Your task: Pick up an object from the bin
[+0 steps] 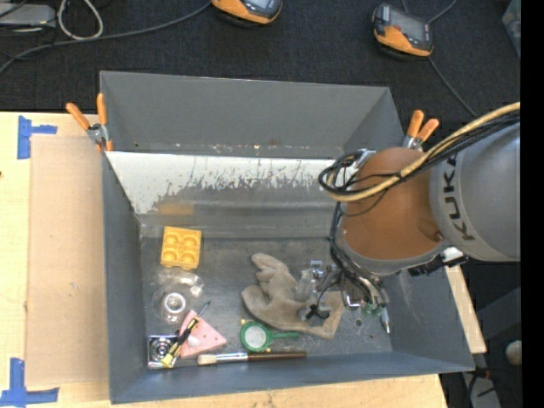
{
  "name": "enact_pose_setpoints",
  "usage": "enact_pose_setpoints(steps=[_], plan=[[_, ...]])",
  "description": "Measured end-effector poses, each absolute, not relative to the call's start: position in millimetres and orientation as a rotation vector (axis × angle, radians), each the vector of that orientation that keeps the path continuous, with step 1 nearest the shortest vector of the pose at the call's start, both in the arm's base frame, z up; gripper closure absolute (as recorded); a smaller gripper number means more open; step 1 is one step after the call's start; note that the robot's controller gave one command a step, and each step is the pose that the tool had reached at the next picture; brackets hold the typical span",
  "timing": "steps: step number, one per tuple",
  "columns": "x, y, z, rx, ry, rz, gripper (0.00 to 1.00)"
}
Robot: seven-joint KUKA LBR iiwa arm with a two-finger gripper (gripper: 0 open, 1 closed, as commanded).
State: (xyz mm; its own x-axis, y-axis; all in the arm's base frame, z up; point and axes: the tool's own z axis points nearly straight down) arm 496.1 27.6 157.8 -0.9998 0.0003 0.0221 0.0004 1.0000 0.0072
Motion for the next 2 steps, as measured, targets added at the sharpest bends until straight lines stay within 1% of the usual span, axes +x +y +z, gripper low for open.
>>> enact_pose_setpoints(steps=[1, 2], plan=[[561.0, 38.3, 177.6, 0.167, -3.137, -0.016, 1.00], [542.1, 40.9, 158.2, -0.426, -3.089, -0.006, 1.00]])
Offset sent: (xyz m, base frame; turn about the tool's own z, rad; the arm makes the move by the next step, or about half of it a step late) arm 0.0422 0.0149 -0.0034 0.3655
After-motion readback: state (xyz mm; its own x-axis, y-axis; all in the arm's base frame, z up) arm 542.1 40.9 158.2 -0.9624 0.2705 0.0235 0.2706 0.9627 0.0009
